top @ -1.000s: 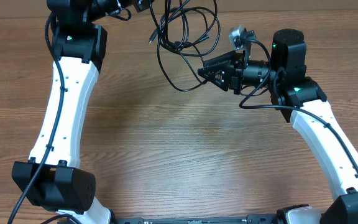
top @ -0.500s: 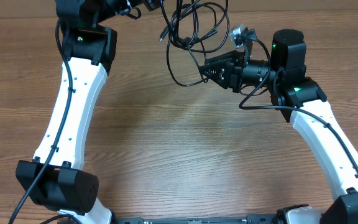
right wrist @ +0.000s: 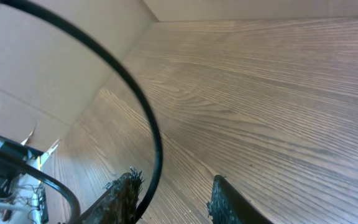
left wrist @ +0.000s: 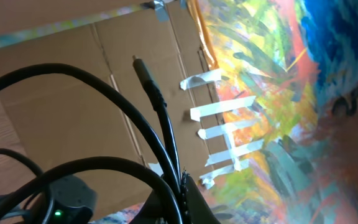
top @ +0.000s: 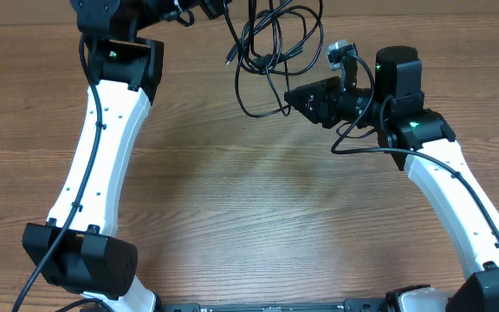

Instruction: Untangle cables

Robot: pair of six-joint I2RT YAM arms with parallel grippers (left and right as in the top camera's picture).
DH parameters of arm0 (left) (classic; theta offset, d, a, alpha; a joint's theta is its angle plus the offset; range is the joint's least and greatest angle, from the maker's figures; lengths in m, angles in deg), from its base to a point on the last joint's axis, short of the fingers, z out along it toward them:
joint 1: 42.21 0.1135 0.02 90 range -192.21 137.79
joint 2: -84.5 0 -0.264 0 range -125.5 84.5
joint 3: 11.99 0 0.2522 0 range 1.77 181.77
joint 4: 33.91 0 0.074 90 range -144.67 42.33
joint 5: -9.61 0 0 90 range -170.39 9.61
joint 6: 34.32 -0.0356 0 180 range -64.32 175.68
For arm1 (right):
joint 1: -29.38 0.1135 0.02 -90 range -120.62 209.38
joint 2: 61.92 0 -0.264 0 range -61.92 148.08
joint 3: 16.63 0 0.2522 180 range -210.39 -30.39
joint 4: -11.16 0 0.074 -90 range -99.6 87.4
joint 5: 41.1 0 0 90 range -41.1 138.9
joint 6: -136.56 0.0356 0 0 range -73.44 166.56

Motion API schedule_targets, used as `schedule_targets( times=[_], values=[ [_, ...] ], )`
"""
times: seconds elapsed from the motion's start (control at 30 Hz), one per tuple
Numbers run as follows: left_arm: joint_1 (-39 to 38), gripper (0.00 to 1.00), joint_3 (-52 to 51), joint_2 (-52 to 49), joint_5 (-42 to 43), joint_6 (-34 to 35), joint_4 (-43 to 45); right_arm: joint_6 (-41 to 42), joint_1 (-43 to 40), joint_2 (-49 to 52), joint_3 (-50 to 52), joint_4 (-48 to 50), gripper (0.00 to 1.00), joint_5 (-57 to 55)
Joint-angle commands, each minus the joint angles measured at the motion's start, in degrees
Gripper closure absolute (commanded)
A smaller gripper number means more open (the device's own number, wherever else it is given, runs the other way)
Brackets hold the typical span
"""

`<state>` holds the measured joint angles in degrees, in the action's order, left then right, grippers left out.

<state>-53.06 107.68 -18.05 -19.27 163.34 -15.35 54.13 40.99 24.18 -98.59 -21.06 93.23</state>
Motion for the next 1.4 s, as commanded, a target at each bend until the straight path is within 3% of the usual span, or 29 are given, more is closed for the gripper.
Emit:
schedule_targets(
  times=[0.0,0.33,1.17,1.37],
  values=[
    [0.0,0.96,0.8,1.7,-0.7,4.5,3.9,0.0,-0.4,0.2,-0.4,-1.7,0.63,-5.9],
    [0.0,0.96,0.8,1.7,-0.4,7.2,7.2,1.2,-0.4,0.8,-0.4,-4.9,0.63,-11.4],
    [2.5,0.96,0.8,1.7,0.3,5.0,7.4,1.7,-0.5,0.8,-0.4,-8.1,0.64,-19.9],
    [2.7,0.96,0.8,1.7,0.4,4.5,7.4,6.6,-0.5,0.8,-0.4,-7.6,0.64,-23.7]
  ],
)
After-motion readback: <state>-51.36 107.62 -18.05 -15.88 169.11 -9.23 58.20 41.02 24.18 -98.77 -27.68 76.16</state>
